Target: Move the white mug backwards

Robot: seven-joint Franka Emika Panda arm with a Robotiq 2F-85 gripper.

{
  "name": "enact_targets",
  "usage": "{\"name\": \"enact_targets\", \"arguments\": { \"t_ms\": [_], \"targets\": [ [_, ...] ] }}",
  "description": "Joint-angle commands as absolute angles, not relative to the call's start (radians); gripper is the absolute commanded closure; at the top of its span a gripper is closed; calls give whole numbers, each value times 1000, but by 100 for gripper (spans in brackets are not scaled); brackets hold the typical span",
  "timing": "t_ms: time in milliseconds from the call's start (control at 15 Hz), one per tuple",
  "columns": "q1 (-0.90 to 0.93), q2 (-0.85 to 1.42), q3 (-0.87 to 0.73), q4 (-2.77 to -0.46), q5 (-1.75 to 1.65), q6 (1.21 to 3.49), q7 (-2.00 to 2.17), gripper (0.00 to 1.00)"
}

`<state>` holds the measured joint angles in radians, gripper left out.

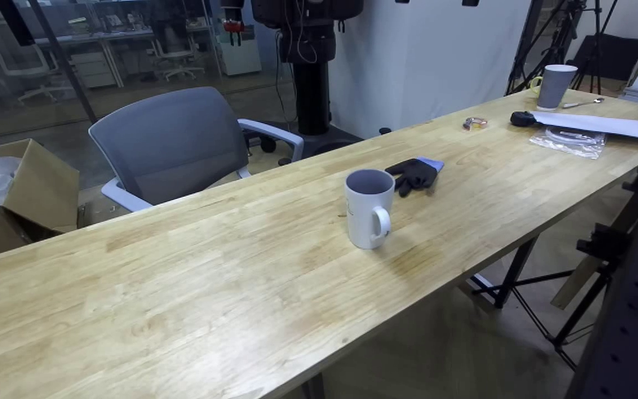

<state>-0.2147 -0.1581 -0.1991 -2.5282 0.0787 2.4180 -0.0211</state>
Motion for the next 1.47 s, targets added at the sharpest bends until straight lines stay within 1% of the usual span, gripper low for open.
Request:
{"name": "enact_targets", "arguments": {
  "t_ms": [0, 600, 667, 733, 1400],
  "targets": [
    [-211, -51, -200, -2467, 68, 2426, 7, 0],
    [-220, 156, -212, -2389, 70, 2521, -10, 0],
    [-221, 156, -208, -2380, 82, 2482, -24, 0],
    [-218, 131, -208, -2419, 75, 2514, -20, 0],
    [-218, 145, -207, -2417, 76, 2515, -20, 0]
  ]
}}
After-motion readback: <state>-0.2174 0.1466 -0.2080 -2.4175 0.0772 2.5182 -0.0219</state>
